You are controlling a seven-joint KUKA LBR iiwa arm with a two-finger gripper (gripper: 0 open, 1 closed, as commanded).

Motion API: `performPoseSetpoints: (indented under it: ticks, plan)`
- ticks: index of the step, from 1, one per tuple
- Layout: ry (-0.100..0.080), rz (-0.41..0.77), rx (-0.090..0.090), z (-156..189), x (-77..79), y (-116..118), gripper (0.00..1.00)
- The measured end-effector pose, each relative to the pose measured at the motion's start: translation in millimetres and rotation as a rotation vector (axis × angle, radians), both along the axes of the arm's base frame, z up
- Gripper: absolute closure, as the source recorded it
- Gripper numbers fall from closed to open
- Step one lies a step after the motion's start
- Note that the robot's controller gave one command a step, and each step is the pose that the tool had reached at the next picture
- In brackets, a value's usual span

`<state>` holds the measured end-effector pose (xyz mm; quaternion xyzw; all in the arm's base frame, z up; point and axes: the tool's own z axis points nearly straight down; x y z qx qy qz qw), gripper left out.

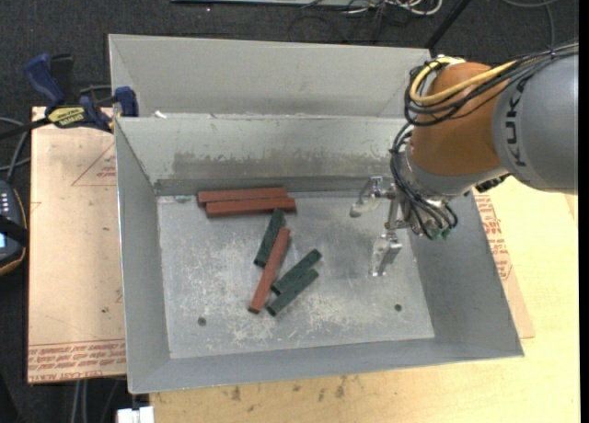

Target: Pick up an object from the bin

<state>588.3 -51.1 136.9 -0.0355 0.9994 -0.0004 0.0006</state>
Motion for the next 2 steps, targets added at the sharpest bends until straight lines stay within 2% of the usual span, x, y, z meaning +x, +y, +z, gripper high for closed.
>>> performPoseSetpoints:
  ticks: [1,2]
  plan:
    - [0.0,0.067,0.002,-47.7,-31.9,57.6,1.0]
    - [0.0,0.067,0.002,-47.7,-31.9,57.7,0.0]
